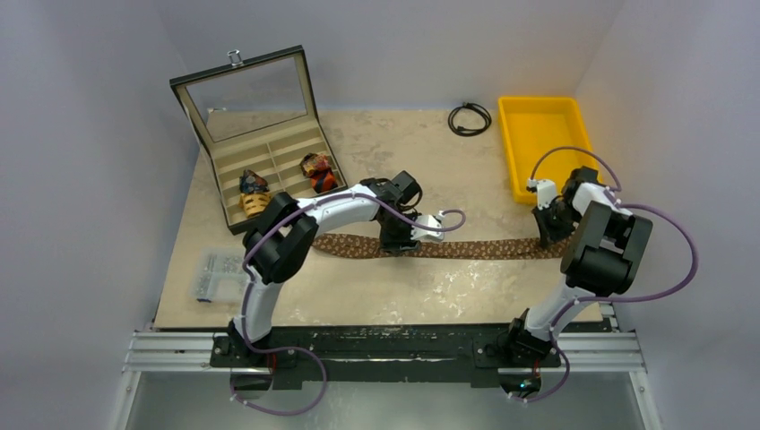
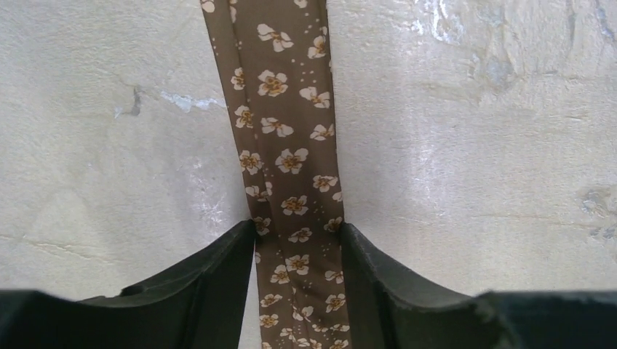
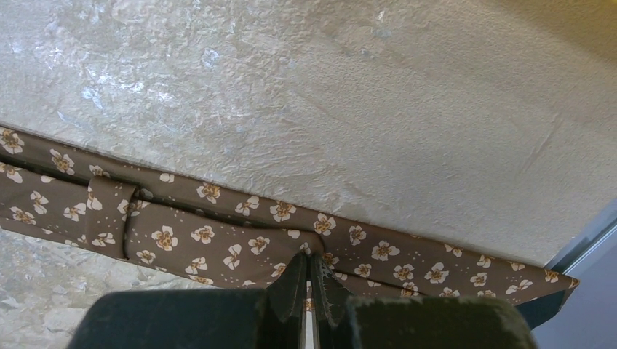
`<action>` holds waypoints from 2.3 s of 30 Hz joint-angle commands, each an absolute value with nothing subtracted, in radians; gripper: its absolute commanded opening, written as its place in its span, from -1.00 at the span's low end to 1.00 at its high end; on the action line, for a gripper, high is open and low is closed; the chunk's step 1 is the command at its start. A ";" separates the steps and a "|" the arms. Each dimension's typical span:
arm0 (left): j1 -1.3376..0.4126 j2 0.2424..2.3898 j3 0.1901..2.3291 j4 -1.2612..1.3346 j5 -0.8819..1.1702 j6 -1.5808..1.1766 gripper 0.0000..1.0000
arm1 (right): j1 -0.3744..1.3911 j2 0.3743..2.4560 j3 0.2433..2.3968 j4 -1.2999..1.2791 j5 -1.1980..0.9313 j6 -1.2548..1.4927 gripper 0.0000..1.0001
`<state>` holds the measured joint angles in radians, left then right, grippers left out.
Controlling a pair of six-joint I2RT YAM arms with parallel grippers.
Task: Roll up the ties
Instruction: Flatten out the tie at the center of the board.
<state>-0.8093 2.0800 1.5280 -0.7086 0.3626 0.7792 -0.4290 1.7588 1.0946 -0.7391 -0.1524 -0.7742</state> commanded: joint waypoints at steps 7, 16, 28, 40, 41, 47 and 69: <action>-0.827 2.045 1.505 -0.749 0.473 0.739 -0.44 | -0.461 1.805 1.097 -0.694 -0.103 -0.847 -1.00; -0.800 2.040 1.504 -0.769 0.408 0.725 0.15 | -0.469 1.803 1.094 -0.693 -0.098 -0.854 -1.00; -0.792 1.935 1.415 -0.707 0.307 0.762 1.00 | -0.480 1.807 1.092 -0.690 -0.090 -0.866 -1.00; -0.619 1.722 1.271 -0.988 0.342 1.156 0.42 | -0.488 1.813 1.107 -0.700 -0.098 -0.871 -1.00; -0.613 1.722 1.258 -0.992 0.338 1.161 0.40 | -0.488 1.813 1.106 -0.698 -0.098 -0.870 -1.00; -0.592 1.760 1.216 -0.983 0.305 1.153 0.31 | -0.488 1.804 1.095 -0.696 -0.099 -0.868 -1.00; -0.442 1.717 1.241 -0.956 0.431 1.001 -1.00 | -0.491 1.806 1.084 -0.683 -0.086 -0.870 -1.00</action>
